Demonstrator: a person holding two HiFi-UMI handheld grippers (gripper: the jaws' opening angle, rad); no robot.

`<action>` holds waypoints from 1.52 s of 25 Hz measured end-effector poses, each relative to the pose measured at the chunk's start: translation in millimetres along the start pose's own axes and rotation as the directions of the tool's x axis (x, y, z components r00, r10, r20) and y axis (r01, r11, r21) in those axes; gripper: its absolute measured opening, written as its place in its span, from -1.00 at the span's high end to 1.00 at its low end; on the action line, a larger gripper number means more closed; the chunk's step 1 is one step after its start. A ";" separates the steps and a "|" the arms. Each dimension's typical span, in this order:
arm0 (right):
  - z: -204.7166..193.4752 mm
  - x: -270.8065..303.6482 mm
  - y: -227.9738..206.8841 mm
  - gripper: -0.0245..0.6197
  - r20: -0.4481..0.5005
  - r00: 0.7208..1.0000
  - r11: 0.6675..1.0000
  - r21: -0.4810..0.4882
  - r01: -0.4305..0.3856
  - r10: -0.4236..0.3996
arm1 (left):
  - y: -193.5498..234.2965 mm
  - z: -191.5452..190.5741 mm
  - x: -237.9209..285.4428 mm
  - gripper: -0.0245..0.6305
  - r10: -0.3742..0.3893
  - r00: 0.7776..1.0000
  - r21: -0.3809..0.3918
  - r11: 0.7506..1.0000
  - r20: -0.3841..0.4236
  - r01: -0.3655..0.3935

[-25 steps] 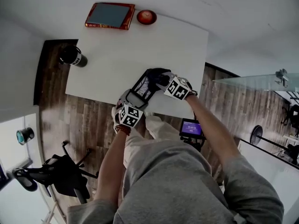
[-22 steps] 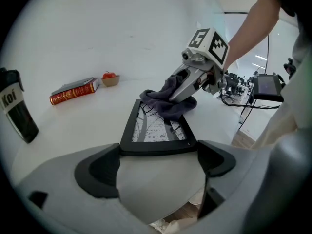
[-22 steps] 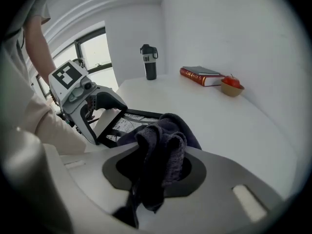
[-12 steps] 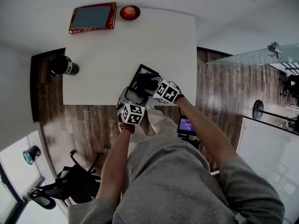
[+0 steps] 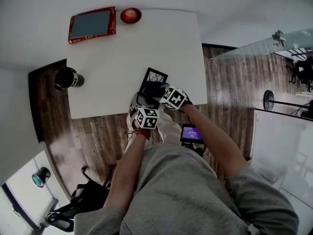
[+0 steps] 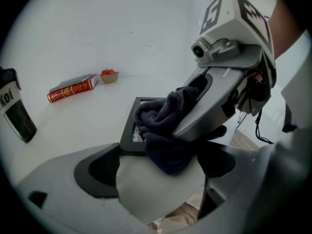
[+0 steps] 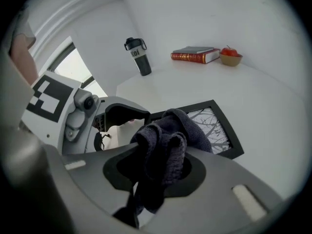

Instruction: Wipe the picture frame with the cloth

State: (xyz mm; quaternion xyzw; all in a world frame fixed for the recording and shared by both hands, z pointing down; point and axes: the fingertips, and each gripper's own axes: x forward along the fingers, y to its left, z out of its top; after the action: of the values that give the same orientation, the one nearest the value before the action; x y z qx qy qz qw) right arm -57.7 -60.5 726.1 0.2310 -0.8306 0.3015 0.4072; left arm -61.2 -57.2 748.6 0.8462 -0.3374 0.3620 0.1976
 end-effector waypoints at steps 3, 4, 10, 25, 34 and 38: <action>-0.8 1.3 7.8 0.60 0.003 1.000 0.995 0.096 0.005 -0.005 | -0.5 -1.1 -0.6 -0.59 -0.006 1.000 0.010 1.000 -0.014 0.006; -0.8 1.6 9.0 0.60 0.011 1.000 0.992 0.127 0.012 -0.013 | -0.3 -1.2 -1.2 -0.59 -0.014 1.000 0.022 1.000 -0.016 0.014; 27.4 -32.5 21.5 0.58 0.317 0.945 0.884 0.417 -0.212 0.077 | -16.3 -13.0 -16.8 -0.75 -0.254 0.964 0.184 0.947 -0.076 0.264; 149.3 -315.1 98.7 0.56 0.860 0.297 0.908 0.371 0.194 -0.415 | 10.4 218.2 -260.2 0.01 -0.512 0.597 0.338 0.858 0.618 0.386; 146.9 -310.2 130.8 0.57 0.852 0.282 0.892 0.385 0.235 -0.442 | 24.1 235.2 -293.9 0.92 -0.463 0.556 0.354 0.887 0.690 0.298; 140.3 -308.1 133.6 0.57 0.827 0.289 0.870 0.413 0.271 -0.483 | 27.3 226.0 -290.9 0.92 -0.446 0.575 0.326 0.895 0.686 0.305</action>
State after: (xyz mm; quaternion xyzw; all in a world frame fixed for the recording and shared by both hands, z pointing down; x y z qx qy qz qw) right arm -44.1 -19.5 364.7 0.5848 -0.8011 0.0980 -0.0813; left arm -120.9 -82.5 384.9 0.9842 -0.1679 -0.0397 0.0403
